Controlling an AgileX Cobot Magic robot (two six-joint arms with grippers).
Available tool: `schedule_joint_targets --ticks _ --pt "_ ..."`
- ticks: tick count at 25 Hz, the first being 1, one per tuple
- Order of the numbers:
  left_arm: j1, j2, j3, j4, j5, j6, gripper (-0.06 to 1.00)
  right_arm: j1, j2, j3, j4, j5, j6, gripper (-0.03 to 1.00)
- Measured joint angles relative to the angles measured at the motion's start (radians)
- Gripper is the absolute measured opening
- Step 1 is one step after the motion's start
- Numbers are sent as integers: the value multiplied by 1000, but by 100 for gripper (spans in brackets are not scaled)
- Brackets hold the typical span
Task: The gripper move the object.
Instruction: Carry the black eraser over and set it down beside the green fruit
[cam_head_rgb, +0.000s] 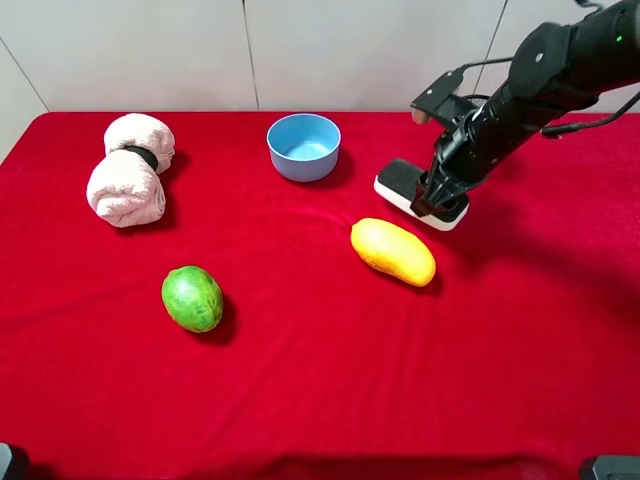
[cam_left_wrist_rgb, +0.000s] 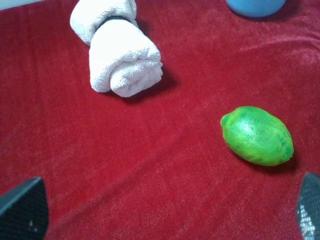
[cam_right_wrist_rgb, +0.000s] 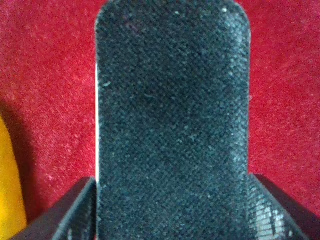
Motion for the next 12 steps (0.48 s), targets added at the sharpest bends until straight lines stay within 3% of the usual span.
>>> schedule_joint_targets --ticks 7,12 --pt "0 0 0 0 0 0 98 0 -76 0 0 73 83 45" --pt "0 0 0 0 0 0 98 0 -130 0 0 184 171 45"
